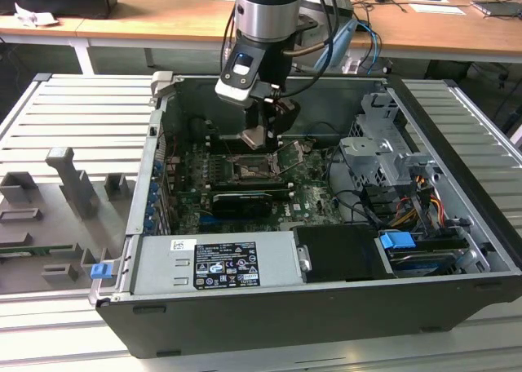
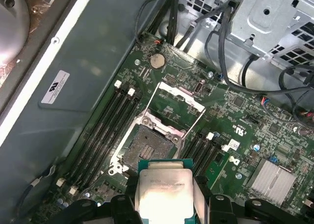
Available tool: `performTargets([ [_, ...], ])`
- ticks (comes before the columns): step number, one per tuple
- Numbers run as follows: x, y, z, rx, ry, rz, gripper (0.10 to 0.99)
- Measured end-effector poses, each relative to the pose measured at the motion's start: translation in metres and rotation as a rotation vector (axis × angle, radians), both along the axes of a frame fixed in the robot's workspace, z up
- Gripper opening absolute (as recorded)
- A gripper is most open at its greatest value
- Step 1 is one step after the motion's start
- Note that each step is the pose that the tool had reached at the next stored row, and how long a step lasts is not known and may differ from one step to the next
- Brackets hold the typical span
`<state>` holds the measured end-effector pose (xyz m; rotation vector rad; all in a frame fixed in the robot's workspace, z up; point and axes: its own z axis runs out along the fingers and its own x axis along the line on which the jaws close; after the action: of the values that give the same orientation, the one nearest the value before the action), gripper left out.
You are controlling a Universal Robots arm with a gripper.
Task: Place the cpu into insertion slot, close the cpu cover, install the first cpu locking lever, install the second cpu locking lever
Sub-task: 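Place the cpu into insertion slot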
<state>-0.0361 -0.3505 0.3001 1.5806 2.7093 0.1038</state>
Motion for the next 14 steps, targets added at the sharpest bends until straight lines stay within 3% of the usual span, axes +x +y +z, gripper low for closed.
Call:
performTargets([
  [8, 0.0000, 0.0000, -0.0011, 0.000, 0.0000, -0.052, 0.529],
  [14, 0.0001, 0.0000, -0.0033, 0.000, 0.0011, -0.053, 0.529],
])
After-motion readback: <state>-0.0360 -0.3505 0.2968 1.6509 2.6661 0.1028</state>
